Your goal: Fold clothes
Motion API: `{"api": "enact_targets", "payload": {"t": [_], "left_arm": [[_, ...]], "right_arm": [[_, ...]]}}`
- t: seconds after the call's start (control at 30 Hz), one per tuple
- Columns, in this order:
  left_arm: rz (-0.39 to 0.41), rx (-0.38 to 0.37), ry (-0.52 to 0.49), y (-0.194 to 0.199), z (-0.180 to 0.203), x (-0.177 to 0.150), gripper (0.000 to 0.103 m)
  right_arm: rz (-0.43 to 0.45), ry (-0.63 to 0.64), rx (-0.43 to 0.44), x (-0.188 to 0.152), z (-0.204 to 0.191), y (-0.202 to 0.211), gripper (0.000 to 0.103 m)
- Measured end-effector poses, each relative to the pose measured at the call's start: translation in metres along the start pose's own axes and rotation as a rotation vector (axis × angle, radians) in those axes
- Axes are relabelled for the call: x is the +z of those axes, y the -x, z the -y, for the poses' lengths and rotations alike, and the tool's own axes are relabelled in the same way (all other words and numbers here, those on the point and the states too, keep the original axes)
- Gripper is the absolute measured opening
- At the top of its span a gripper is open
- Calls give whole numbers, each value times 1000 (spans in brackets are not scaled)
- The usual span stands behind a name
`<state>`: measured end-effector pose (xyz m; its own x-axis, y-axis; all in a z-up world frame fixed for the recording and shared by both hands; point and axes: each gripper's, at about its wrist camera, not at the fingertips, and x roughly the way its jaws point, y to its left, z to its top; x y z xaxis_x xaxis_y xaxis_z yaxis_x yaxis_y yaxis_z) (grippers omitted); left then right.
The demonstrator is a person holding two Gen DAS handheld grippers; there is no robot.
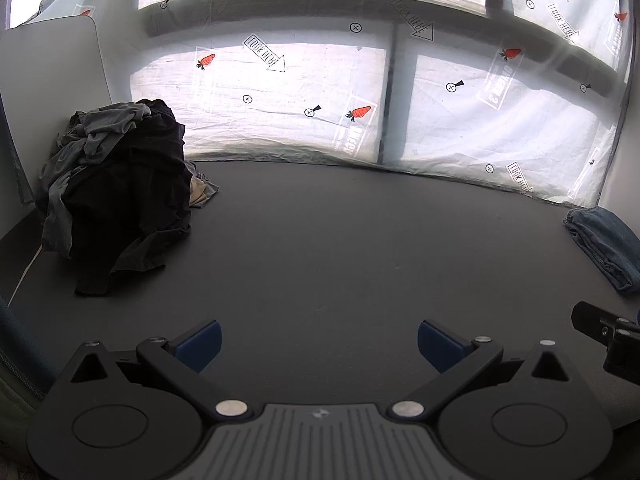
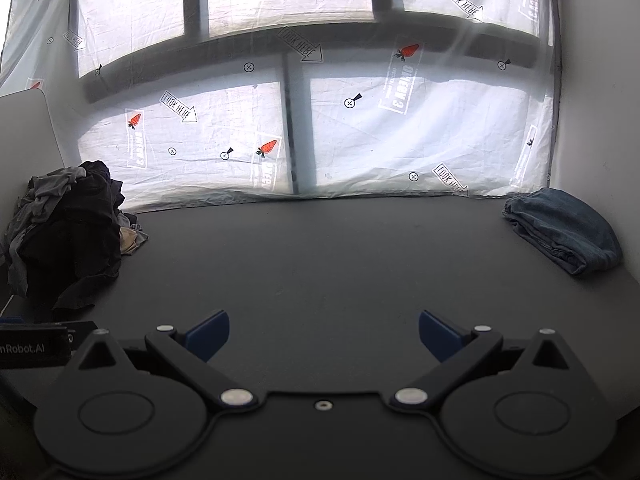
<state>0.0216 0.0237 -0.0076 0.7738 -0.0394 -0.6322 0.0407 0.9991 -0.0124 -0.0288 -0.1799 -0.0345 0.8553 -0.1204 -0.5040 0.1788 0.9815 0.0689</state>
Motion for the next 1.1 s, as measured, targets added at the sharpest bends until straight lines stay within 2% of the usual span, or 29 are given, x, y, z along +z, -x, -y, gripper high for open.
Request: {"api": "enact_targets", "payload": {"t": [0.13,0.23,0.4,0.5,0.67,0.87,1.1], "left_arm": [[18,-32,10,-10,14,6,103],[45,-50,13,-16,28,14,103],[101,19,37,-26,48,36,103],[102,22,62,-37,58,49,103],[94,20,86,-61,80,62,103],[54,13,180,-92,41,78,103],[8,5,290,-127,-4,96,103]], "right_arm": [[3,-11,16,7,13,-10,102],[11,-30,71,14,29,-24,102],[23,-78,61,39,55,-59,102],[27,-92,67,54,70,-79,103],[28,-18,118,71,83,-116,103],[-80,-57,261,79,86,-165,103],[-129,-32,287,93,37,-214,103]]}}
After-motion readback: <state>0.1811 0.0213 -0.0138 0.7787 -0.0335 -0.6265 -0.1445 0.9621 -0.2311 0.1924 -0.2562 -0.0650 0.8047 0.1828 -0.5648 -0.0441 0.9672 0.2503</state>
